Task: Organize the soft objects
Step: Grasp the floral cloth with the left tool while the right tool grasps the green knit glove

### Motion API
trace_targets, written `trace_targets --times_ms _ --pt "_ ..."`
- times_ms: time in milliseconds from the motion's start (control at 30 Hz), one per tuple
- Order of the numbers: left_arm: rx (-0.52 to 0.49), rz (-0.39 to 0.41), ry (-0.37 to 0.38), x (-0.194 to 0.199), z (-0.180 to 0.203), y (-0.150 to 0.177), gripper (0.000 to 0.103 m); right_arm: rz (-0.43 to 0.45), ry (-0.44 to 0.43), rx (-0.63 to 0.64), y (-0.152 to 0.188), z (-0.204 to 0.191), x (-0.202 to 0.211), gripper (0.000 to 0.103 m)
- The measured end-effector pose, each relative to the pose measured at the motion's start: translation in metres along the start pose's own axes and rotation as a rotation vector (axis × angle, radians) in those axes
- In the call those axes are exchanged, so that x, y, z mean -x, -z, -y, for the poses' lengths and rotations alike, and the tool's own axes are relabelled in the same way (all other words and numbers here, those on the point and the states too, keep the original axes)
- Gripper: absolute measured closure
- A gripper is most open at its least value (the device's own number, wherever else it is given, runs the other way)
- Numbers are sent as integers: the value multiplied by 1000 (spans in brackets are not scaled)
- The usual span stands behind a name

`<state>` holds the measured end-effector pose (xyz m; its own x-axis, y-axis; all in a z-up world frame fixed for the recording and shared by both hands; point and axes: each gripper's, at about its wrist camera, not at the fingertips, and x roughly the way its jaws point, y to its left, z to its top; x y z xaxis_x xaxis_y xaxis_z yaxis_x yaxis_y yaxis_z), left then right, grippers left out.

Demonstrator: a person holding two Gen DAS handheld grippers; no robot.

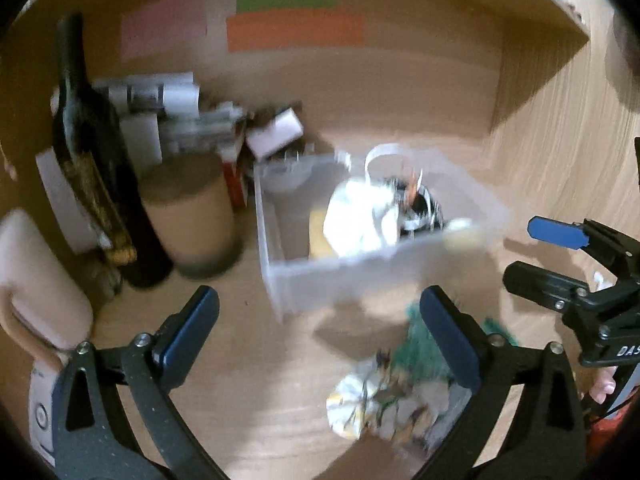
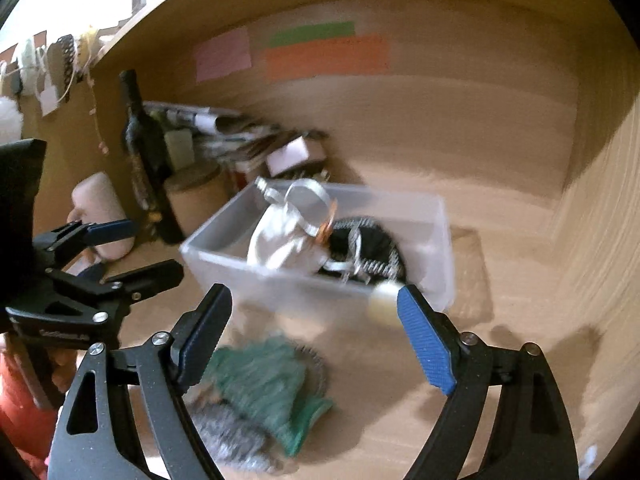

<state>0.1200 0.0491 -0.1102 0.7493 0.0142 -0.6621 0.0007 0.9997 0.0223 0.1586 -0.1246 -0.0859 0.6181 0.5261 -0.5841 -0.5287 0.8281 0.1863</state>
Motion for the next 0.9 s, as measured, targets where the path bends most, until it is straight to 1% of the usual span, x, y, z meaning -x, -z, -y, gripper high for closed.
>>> trace_targets --times_ms 33,167,333,367,400,433,467,500,533,600,633,700,733,800,833,900 --pt "6 -30 4 -4 -2 10 1 -11 -9 -4 5 -2 -2 20" --pt "11 -119 2 -21 -6 31 1 -69 -38 -26 24 -7 -13 20" --pt "21 -190 17 -33 -10 49 2 -145 -72 -38 42 -12 -27 21" --pt "18 -196 19 -33 -10 50 6 -162 -80 -42 46 -13 -29 21" --pt "14 -205 22 -34 -10 51 14 -173 -87 -47 49 -14 -31 21" --pt "6 -220 27 -37 -9 52 17 -182 -92 -53 52 -15 -33 22" --pt "1 -236 34 -39 -8 54 23 -194 -100 -55 54 -16 -35 25" --pt "0 -245 39 -40 -8 55 26 -201 -100 -52 56 -17 -37 29" --pt "4 -257 52 -42 -9 56 28 -204 -96 -49 57 -17 -38 30" --pt "5 -261 60 -43 -9 57 35 -207 -90 -45 58 -19 -39 36" --pt "3 -256 54 -42 -8 58 37 -207 -89 -45 58 -19 -39 38" --pt "6 -254 56 -42 -9 58 44 -210 -74 -50 59 -18 -40 52" --pt "9 -251 55 -40 -9 59 46 -211 -66 -54 59 -17 -40 54" --pt "10 -246 51 -43 -10 57 58 -210 -65 -60 57 -16 -42 63" --pt "8 -244 50 -42 -10 58 61 -206 -64 -60 58 -15 -41 65" --pt "0 -241 53 -43 -9 58 75 -200 -55 -58 58 -15 -41 76"
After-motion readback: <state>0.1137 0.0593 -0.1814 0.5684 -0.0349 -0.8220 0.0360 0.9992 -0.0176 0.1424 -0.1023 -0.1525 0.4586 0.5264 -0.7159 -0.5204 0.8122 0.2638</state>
